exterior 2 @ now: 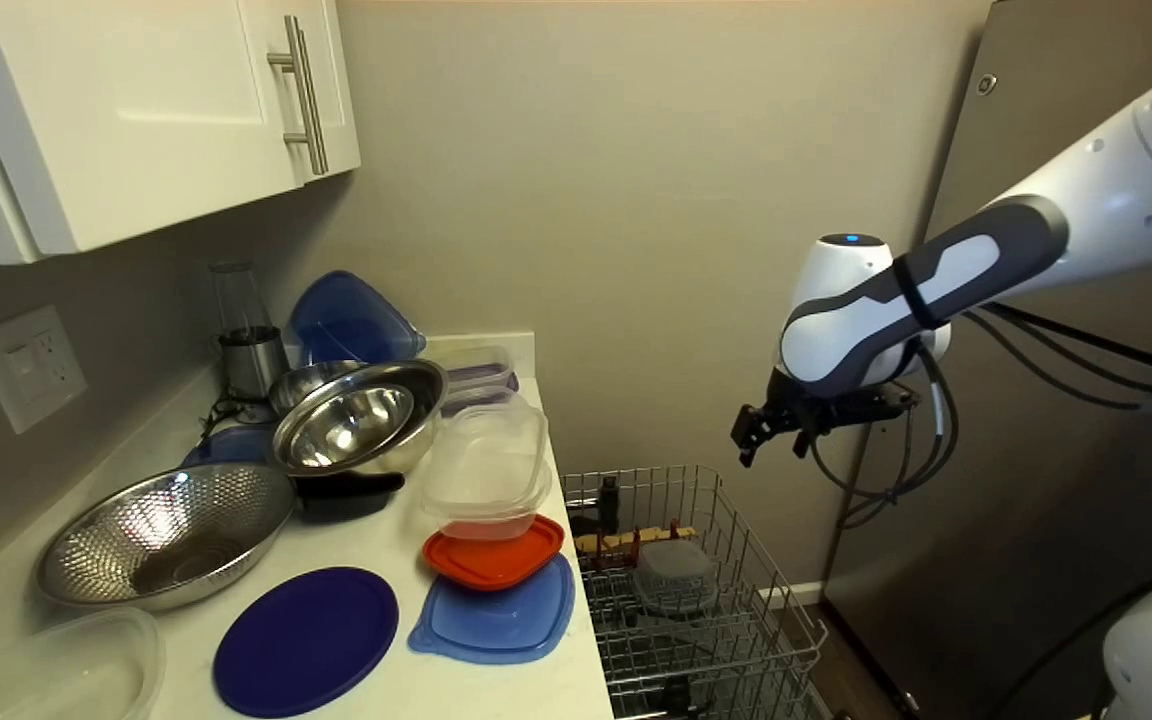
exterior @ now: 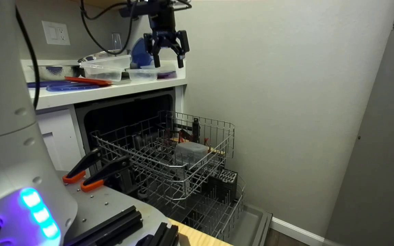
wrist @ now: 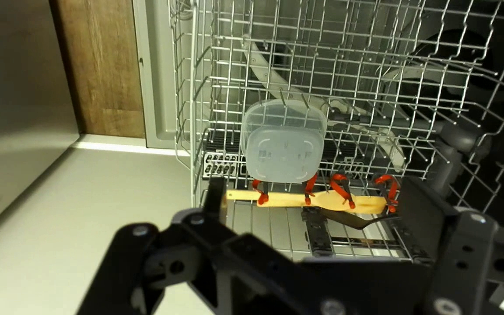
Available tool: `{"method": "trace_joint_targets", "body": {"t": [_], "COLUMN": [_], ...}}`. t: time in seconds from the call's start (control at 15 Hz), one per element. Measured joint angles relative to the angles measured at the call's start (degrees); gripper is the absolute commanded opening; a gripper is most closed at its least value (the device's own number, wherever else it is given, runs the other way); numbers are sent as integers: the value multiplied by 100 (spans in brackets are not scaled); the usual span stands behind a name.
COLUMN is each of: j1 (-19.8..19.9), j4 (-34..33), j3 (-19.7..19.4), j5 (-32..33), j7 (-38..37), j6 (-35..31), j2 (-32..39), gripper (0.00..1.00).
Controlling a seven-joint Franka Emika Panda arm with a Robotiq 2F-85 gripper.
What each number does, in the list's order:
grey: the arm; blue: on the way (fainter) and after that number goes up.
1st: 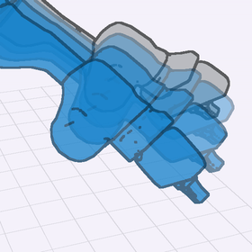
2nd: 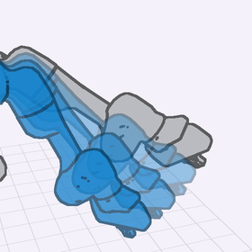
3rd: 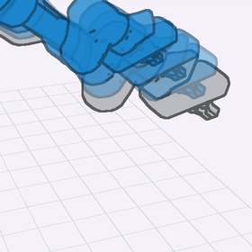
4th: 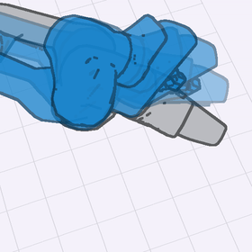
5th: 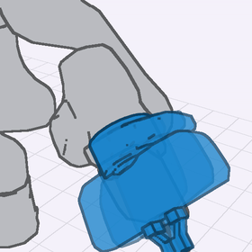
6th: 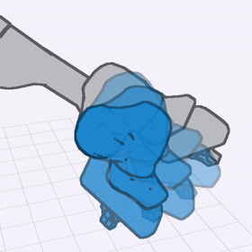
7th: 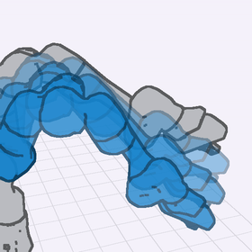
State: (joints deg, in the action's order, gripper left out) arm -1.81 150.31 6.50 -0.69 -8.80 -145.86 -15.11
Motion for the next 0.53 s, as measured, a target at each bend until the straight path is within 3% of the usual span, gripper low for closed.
{"method": "trace_joint_targets", "body": {"t": [0.27, 0.53], "j1": [-54, -132], "j4": [-638, -1220], "j3": [30, 2], "j5": [447, 549], "j7": [138, 418], "j6": [-768, -980], "j2": [1297, 2131], "gripper": [100, 100]}}
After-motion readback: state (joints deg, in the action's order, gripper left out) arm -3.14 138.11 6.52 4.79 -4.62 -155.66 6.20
